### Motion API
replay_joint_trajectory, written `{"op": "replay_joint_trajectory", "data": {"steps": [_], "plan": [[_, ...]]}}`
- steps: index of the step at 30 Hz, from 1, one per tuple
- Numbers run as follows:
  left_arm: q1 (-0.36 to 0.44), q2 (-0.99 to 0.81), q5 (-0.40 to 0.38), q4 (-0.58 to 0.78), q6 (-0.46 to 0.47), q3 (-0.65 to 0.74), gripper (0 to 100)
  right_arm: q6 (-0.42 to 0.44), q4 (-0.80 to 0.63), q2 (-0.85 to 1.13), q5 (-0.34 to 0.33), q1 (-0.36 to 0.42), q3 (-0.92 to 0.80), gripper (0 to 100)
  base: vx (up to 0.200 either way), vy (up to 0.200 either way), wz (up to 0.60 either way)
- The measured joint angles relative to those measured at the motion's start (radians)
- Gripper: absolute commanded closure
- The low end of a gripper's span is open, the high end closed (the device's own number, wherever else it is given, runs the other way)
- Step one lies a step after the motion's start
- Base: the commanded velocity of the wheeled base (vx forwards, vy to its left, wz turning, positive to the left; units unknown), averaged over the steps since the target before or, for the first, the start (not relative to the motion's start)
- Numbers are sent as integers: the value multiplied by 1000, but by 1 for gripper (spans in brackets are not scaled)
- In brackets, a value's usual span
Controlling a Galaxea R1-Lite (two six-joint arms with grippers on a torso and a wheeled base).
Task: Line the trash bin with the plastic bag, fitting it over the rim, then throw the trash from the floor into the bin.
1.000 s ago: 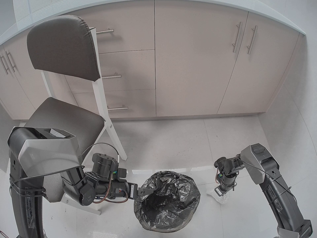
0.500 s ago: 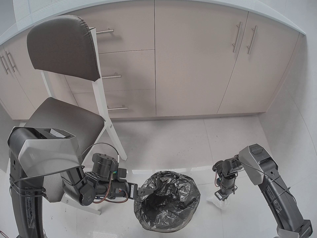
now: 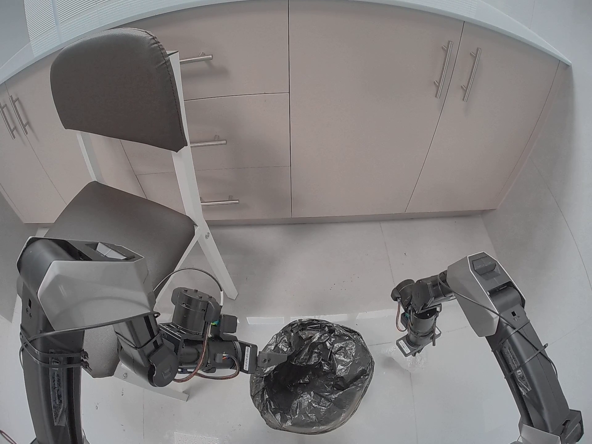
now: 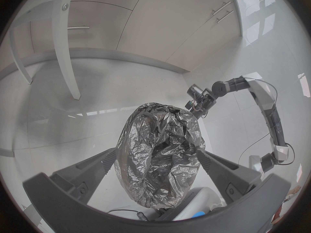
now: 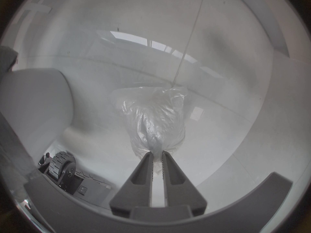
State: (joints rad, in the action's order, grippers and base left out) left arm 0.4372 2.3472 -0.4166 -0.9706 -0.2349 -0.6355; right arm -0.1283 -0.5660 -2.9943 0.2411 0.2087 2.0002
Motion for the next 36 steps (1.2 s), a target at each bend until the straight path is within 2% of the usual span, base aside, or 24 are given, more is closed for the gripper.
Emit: {"op": "replay_joint_trajectory", "data": {"steps": [7, 14, 20, 27, 36], "plan": [[0, 5, 0, -10, 0, 9, 0, 3, -79, 126, 21, 29, 0, 100, 0, 0, 0], [-2, 6, -2, -11, 0, 14, 0, 0, -161, 286, 66, 93, 0, 100, 0, 0, 0], [-3, 5, -2, -13, 0, 20, 0, -3, -247, 425, 112, 182, 0, 100, 0, 0, 0], [-7, 6, -5, -73, -5, 37, 0, -40, -289, 568, 206, 309, 0, 100, 0, 0, 0], [-15, 8, -7, -89, -12, 50, 0, -41, -368, 671, 229, 461, 0, 100, 0, 0, 0]]}}
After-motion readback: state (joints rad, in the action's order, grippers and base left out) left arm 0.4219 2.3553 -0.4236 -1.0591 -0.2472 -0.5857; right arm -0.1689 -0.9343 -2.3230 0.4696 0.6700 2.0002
